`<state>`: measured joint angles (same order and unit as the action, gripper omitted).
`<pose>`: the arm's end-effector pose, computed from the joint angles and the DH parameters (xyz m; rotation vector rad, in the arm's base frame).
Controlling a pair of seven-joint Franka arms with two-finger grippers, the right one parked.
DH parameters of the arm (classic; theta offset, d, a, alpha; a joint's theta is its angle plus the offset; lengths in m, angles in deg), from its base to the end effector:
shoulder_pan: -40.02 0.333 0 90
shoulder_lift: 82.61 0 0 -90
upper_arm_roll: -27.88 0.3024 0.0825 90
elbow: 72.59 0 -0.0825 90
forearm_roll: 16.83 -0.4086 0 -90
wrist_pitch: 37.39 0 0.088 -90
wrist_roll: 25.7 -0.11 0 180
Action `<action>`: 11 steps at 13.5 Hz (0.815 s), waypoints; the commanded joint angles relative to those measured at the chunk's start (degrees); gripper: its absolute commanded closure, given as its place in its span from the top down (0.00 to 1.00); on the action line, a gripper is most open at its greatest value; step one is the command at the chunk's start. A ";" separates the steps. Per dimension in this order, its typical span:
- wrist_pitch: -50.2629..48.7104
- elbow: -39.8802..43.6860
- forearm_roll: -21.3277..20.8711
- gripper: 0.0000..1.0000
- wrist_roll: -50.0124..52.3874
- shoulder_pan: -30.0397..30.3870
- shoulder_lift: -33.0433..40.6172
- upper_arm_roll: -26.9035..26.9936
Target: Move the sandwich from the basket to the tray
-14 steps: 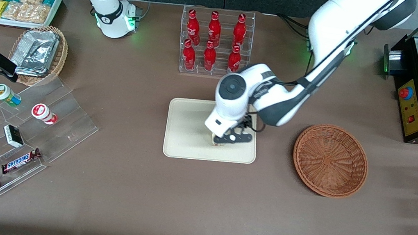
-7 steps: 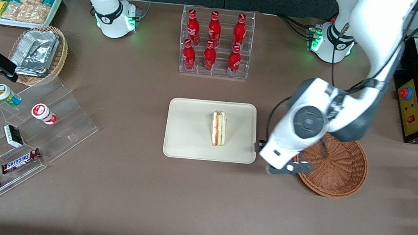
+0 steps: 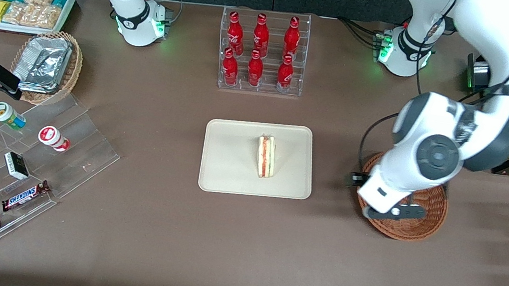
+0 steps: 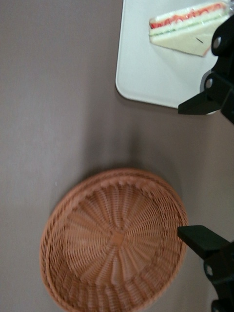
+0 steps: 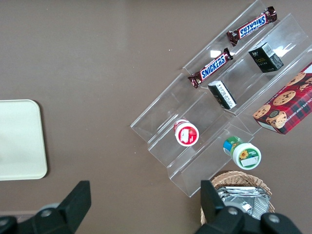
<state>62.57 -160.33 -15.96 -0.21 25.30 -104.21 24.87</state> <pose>0.6387 -0.2017 0.4038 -3.0951 -0.2192 0.2556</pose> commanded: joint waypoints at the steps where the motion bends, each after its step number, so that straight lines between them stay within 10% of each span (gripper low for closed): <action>1: -4.84 -0.95 0.45 1.00 -4.20 6.18 4.00 -4.11; 11: -21.11 -0.95 0.18 1.00 -21.42 15.58 18.42 -4.29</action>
<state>44.27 -160.20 -15.96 -18.82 38.51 -89.17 21.48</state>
